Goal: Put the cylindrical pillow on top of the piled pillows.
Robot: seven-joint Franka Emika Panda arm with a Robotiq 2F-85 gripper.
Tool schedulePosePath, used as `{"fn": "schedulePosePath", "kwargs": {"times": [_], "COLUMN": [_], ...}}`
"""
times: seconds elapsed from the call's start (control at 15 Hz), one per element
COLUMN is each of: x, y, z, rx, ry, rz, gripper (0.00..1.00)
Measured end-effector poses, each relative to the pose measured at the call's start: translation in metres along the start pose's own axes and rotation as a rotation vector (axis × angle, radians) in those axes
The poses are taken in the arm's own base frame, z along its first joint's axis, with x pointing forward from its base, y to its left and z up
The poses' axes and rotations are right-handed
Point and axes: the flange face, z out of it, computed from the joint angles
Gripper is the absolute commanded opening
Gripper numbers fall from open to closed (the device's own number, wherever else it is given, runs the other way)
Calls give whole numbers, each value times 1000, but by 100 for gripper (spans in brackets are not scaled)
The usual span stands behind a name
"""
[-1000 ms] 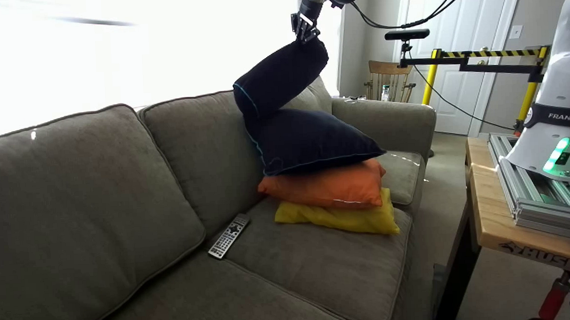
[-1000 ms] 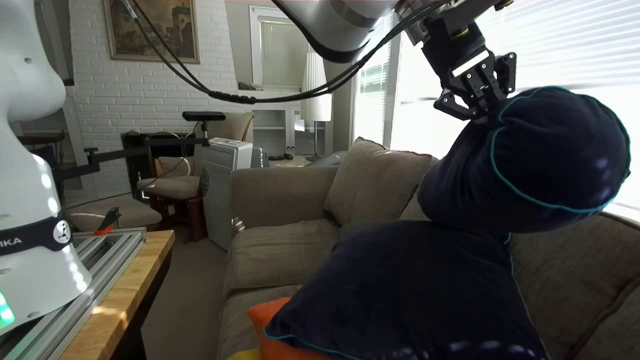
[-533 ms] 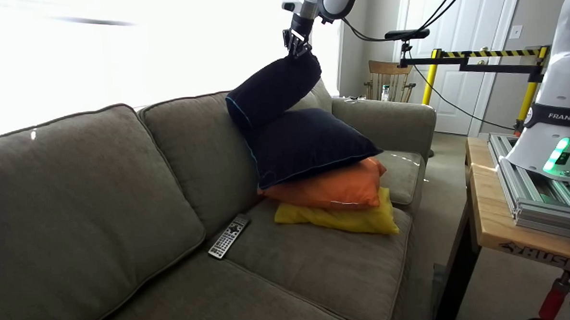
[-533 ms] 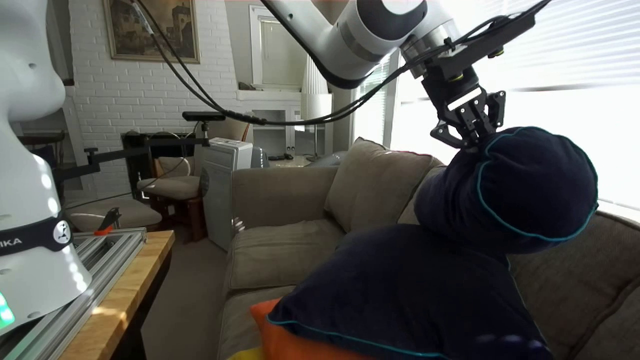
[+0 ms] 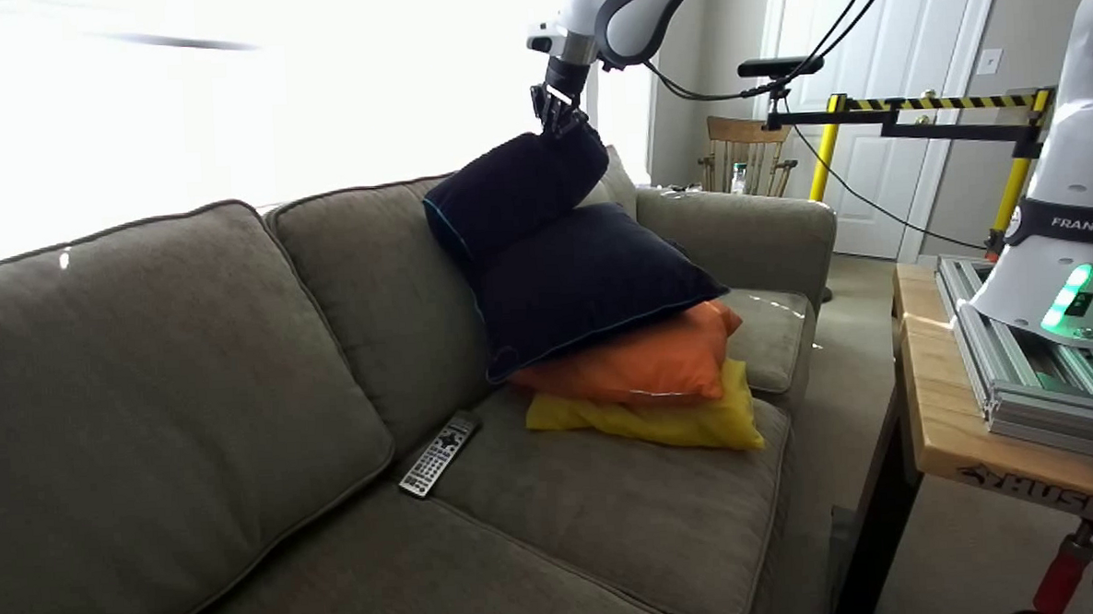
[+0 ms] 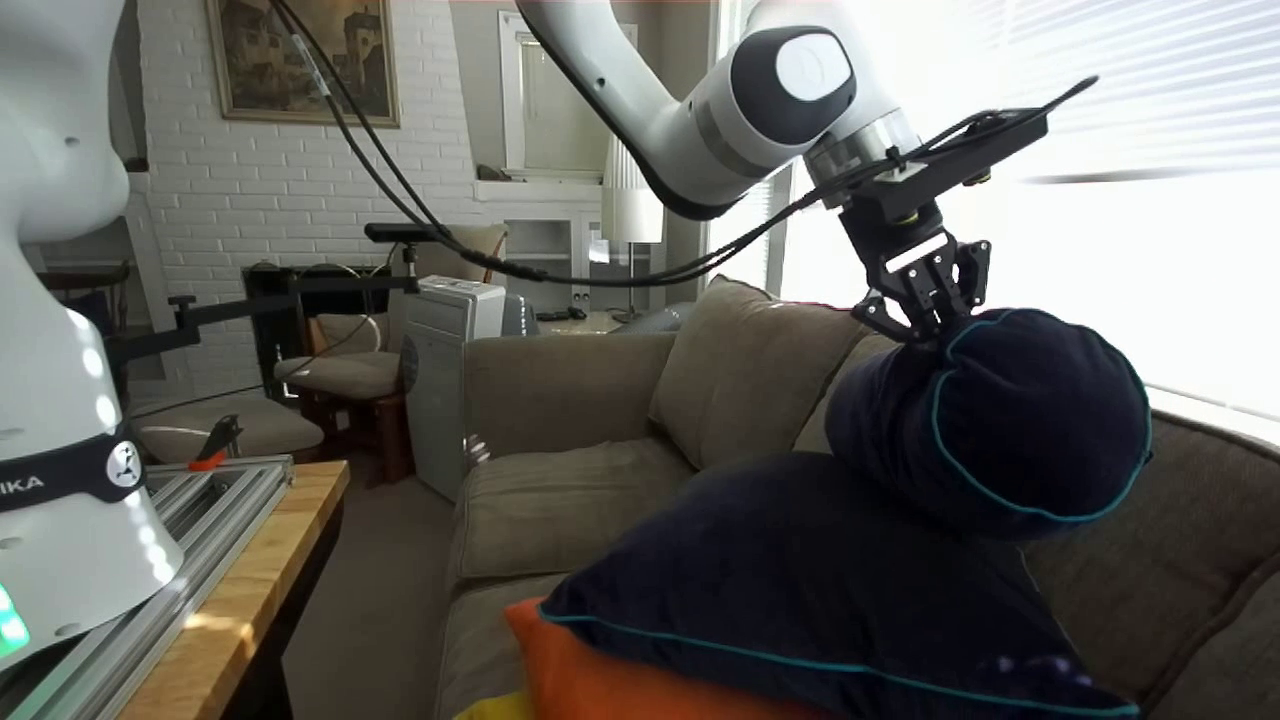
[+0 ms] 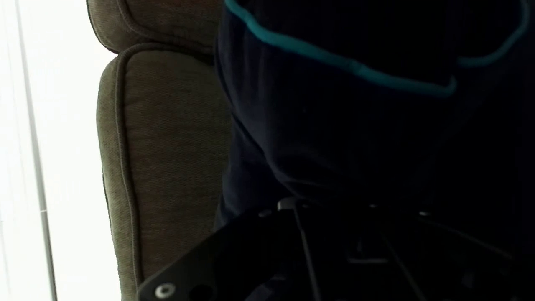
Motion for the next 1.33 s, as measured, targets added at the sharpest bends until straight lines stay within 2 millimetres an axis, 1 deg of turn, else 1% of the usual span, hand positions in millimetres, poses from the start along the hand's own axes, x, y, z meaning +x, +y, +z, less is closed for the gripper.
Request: {"fn": "schedulePosePath", "kwargs": {"times": [0.2, 0.4, 0.47, 0.53, 0.6, 0.67, 1.13, 1.2, 1.33], "x": [4, 5, 5, 5, 5, 5, 15, 16, 18], "y": [-6, -8, -9, -9, -10, -10, -13, -13, -15], "z": [9, 14, 14, 15, 16, 16, 19, 19, 20], "rx": [13, 19, 20, 21, 22, 23, 27, 28, 40], "ry": [-7, -11, -12, -13, -13, -14, -20, -21, -29], "rz": [-21, -32, -34, -36, -37, -38, -70, -73, -71], "gripper": [4, 4, 12, 41, 43, 48, 98, 100, 100]}}
